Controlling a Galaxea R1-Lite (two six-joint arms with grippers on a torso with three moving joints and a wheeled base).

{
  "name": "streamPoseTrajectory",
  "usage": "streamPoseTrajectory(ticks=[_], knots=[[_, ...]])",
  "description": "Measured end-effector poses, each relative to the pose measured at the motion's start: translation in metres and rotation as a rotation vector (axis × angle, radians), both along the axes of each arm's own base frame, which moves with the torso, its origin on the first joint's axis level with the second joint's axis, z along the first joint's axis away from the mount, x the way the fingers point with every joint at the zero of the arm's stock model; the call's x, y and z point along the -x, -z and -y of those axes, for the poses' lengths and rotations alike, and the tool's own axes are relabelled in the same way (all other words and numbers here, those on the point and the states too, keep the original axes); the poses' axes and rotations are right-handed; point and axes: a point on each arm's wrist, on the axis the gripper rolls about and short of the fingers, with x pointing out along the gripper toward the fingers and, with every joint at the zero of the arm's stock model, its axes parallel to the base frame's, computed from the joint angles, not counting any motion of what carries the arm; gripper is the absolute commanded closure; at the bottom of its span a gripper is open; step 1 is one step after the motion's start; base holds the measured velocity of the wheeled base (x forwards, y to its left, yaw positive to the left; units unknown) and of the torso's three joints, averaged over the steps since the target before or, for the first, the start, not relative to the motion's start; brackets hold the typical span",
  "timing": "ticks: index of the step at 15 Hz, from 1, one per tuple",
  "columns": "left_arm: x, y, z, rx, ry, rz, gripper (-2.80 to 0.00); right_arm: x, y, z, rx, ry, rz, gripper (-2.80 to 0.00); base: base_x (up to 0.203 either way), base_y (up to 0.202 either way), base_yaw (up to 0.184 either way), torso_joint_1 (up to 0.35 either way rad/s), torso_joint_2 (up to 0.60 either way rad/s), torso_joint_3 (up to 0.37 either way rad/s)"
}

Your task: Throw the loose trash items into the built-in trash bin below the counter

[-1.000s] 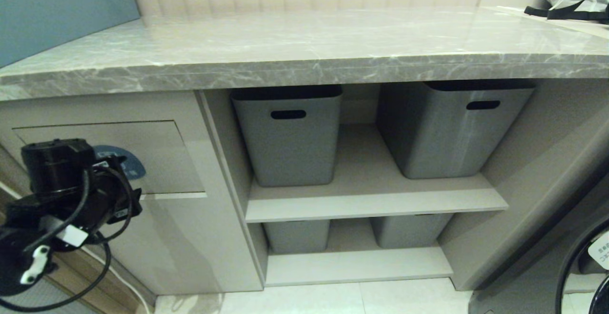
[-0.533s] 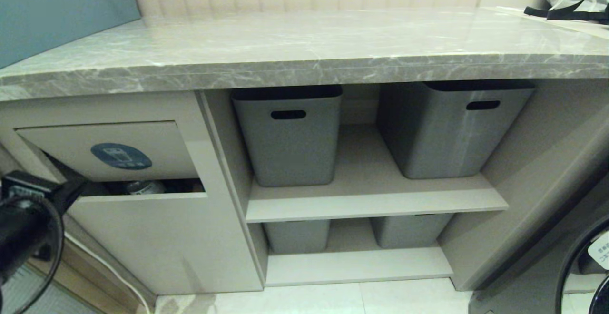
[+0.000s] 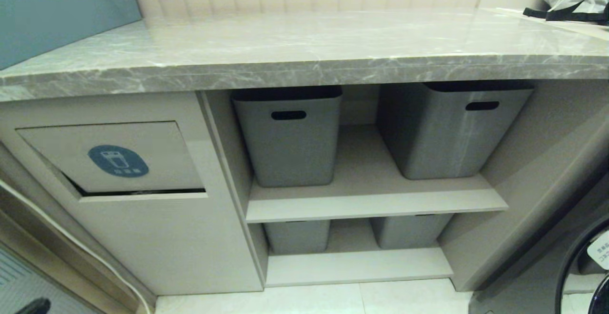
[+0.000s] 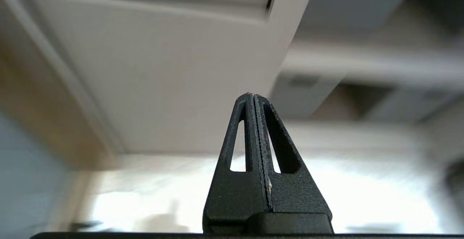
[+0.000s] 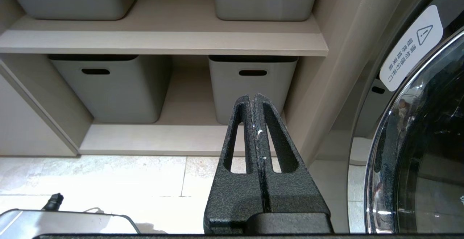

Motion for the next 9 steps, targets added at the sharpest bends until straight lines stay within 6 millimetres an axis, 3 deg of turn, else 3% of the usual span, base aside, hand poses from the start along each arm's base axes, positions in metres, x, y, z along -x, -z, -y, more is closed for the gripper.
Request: streamPoseTrajectory(ticks=[2, 4, 9], knots=[[0.014, 0.028, -0.001, -0.130, -0.006, -0.066, 0.00, 0.000, 0.000, 0.000, 0.000, 0.000, 0.000, 0.00, 0.000, 0.000, 0.000, 0.000, 0.00, 0.000], [0.024, 0.044, -0.001, -0.179, 0.002, -0.133, 0.00, 0.000, 0.000, 0.000, -0.001, 0.000, 0.000, 0.00, 0.000, 0.000, 0.000, 0.000, 0.00, 0.000], [0.042, 0.053, 0.001, -0.194, 0.036, 0.038, 0.00, 0.000, 0.000, 0.000, -0.003, 0.003, 0.000, 0.00, 0.000, 0.000, 0.000, 0.000, 0.00, 0.000]])
